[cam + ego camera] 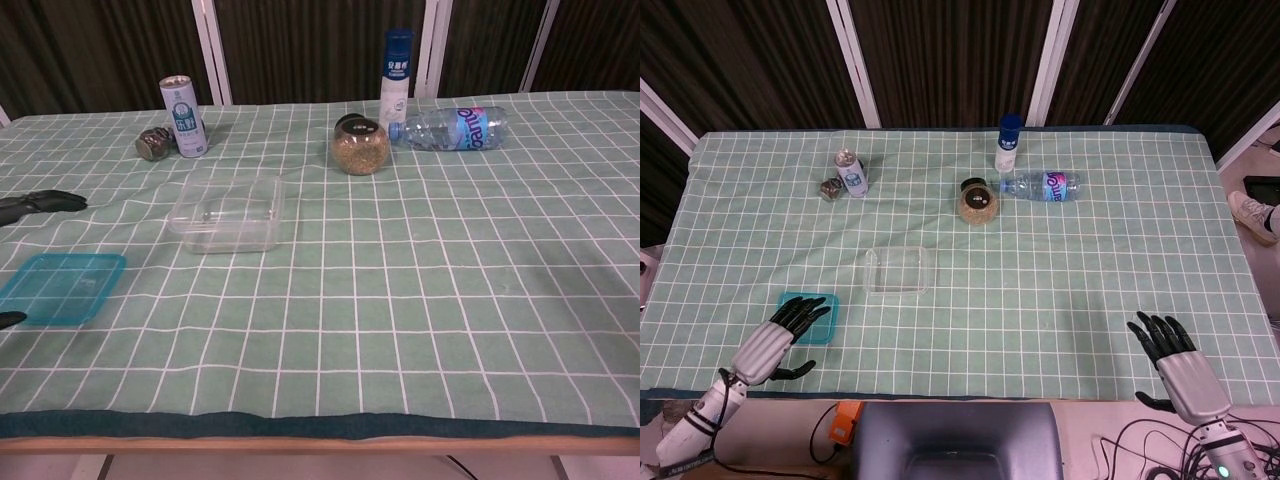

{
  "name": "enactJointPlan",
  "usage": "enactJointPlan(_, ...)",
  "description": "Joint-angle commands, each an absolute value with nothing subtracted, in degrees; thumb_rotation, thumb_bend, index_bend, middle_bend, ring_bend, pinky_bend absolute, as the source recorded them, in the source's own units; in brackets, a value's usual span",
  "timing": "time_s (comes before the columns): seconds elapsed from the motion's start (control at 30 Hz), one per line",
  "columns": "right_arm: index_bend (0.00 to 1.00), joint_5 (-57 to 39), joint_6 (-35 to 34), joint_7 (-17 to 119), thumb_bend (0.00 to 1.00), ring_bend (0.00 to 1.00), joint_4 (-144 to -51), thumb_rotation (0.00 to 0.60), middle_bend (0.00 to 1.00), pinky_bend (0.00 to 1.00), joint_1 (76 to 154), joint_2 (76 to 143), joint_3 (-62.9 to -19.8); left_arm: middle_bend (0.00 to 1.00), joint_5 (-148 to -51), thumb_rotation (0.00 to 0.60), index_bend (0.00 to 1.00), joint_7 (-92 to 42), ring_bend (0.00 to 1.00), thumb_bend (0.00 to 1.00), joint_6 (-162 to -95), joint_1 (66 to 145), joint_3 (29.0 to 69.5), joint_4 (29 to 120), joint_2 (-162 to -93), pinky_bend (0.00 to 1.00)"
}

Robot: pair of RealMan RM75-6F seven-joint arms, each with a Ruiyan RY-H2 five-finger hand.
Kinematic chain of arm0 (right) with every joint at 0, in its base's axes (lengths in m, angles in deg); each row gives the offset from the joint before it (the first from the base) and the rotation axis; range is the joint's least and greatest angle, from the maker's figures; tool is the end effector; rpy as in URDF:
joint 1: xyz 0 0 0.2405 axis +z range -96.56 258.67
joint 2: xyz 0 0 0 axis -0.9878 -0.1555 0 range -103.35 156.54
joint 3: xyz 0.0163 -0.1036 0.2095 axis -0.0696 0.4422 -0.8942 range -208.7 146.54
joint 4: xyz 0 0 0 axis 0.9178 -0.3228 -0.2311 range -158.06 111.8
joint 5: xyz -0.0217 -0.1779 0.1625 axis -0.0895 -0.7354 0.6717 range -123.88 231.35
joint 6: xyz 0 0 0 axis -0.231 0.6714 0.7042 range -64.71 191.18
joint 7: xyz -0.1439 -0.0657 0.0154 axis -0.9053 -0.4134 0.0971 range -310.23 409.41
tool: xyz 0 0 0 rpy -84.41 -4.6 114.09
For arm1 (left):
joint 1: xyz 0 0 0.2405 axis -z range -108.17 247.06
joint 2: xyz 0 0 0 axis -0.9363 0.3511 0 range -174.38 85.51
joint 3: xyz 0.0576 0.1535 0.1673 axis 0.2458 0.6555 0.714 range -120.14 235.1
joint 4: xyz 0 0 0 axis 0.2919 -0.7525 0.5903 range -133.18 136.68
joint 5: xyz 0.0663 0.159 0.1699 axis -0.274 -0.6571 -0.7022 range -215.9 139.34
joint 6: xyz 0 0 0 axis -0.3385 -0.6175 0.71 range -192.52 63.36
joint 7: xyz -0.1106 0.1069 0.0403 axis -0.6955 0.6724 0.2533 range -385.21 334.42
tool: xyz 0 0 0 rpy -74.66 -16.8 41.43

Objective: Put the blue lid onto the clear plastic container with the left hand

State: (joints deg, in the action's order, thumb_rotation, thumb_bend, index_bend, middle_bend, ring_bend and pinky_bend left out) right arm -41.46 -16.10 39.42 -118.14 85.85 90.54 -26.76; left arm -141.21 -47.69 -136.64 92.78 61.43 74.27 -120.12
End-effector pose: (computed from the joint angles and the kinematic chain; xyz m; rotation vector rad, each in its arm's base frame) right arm -0.2872 -0.1595 0.0753 1.7006 -0.8766 0.7499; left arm -0.2746 0.2570 0.0241 -1.9600 -1.0245 -1.0803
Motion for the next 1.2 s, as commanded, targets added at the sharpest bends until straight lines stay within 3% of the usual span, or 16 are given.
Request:
enactJointPlan(0.03,0.0,-41.14,-15.6,38.94,0.22,0.0,-118.17,0.6,0.0,0.0,86.06,90.8,-26.83,0.0,-142.32,0.6,0.0,-51.67,0.0,0.25,-133.72,95.96,62.16,72.76,-120.14,0.0)
enactJointPlan(0.6,0.0,-40.75,-14.72,37.94,0.22,0.0,-118.4,0.6,0.0,0.0,86.5,91.23,-26.67,0.0,-137.84,0.6,0.0,-56.87,0.0,0.25,-127.06,100.23,63.22,64.04,-125.57,0.0)
enactJointPlan(1.2,0.0,-40.21,-14.59,37.72,0.22,0.0,-118.44,0.6,0.0,0.0,86.64,91.26,-26.73,0.0,-135.4,0.6,0.0,-60.01,0.0,0.24,-119.83,104.66,65.01,62.92,-125.04,0.0)
